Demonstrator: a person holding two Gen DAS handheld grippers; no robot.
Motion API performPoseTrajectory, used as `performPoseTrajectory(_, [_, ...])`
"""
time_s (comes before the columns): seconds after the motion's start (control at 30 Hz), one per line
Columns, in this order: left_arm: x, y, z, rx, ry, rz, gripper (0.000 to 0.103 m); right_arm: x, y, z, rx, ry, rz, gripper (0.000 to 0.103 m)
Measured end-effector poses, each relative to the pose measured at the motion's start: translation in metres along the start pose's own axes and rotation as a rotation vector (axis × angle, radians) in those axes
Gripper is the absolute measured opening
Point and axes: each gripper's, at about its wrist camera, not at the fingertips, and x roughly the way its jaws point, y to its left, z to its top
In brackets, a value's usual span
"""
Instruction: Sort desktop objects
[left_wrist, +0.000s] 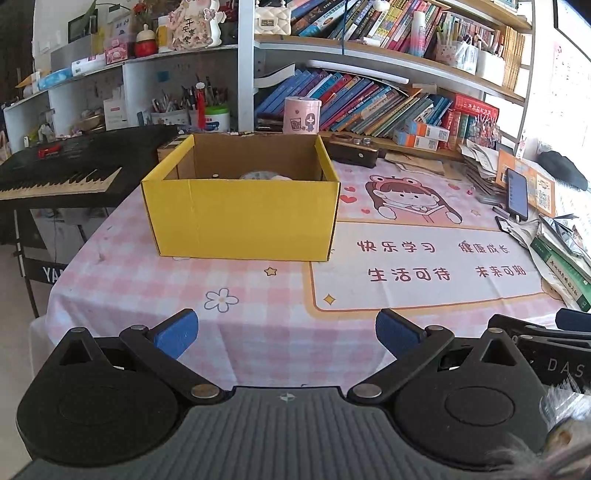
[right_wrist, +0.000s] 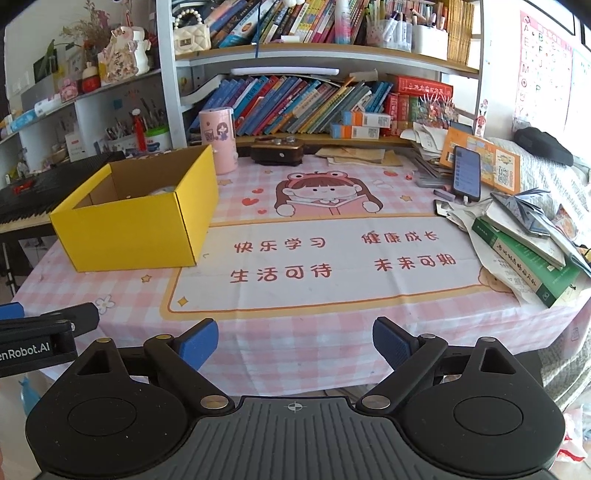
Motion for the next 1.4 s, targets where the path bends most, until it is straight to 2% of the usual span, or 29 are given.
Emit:
performPoseTrajectory(0.33, [0.0035, -0.0021, -0.0018, 0.002, 0.029, 0.016, 0.103, 0.0021, -0.0016, -0.0003, -0.003, 0.013, -0.003, 0.093])
performPoseTrajectory(0.9, [0.0039, -0.0029, -0.0034, -0.003, 0.033, -0.005, 0.103, 0.0036, -0.0024, -0.0011, 0.001, 0.029, -0.004, 0.100])
performPoseTrajectory(1.4, [0.0052, -0.0006, -0.0064, -0.009, 0.048, -0.001, 0.103, 0.0037, -0.0007, -0.0019, 0.000, 0.030, -0.003, 0.100])
